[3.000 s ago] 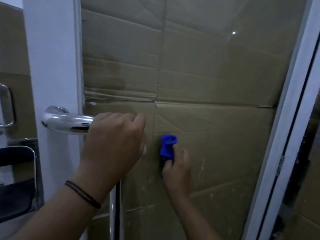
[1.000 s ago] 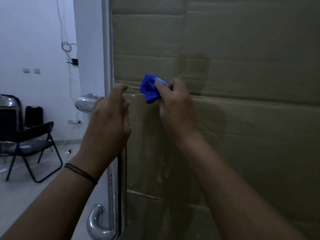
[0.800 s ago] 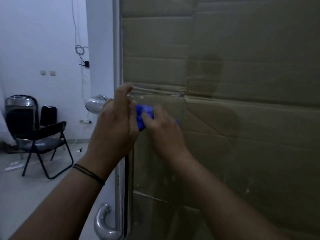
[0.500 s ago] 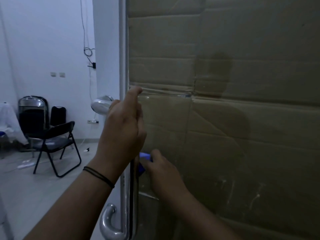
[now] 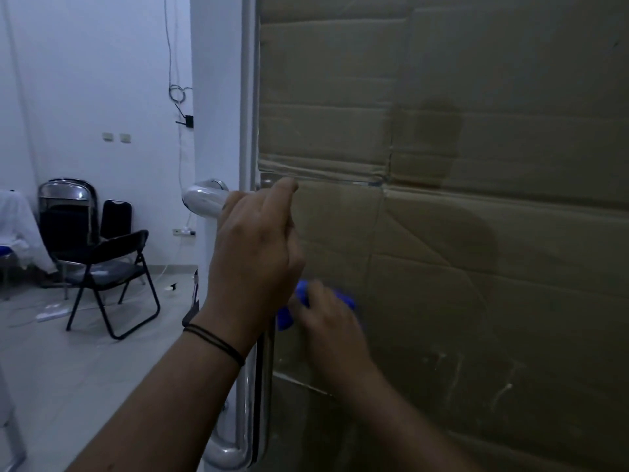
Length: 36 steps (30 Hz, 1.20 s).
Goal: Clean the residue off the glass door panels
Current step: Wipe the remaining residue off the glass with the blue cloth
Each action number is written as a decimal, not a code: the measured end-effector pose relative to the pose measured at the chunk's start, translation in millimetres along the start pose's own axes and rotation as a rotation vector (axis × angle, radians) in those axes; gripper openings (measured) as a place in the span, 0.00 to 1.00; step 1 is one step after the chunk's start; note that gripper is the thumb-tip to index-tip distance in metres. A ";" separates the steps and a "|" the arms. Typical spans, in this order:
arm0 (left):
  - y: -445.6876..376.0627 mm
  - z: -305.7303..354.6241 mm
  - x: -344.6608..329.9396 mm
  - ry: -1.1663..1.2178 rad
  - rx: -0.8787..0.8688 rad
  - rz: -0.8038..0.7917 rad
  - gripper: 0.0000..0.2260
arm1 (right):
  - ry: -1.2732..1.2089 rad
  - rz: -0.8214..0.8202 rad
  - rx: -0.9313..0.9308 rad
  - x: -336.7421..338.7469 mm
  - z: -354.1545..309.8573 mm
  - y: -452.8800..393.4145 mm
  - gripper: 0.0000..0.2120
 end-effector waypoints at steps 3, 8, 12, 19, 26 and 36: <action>2.2 1.6 -3.2 -0.060 -0.003 -0.007 0.16 | -0.138 -0.314 -0.106 -35.6 -15.8 30.6 0.18; 7.5 3.1 -8.4 -0.189 -0.016 -0.045 0.15 | -0.474 -0.029 -0.225 -5.1 1.9 33.2 0.12; 7.8 3.5 -10.5 -0.223 -0.011 -0.039 0.15 | -0.260 0.467 -0.265 81.8 34.2 24.1 0.16; 7.8 4.0 -12.2 -0.299 -0.010 -0.042 0.13 | -0.080 0.319 -0.280 74.7 54.9 16.0 0.13; 5.2 8.2 -18.5 -0.458 0.048 -0.093 0.08 | -0.209 -0.257 -0.221 -42.2 7.9 61.8 0.15; 7.9 7.4 -22.1 -0.579 0.067 -0.147 0.09 | -0.131 0.547 -0.328 93.9 66.0 47.0 0.16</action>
Point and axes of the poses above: each hand's wrist, its own y-axis away from the middle knuckle, its own x-axis out of the back of the hand, z = x × y, the point moved 3 cm from there along -y, towards the middle knuckle, and after that the axes turned 10 degrees about -z, right-handed, at the moved point
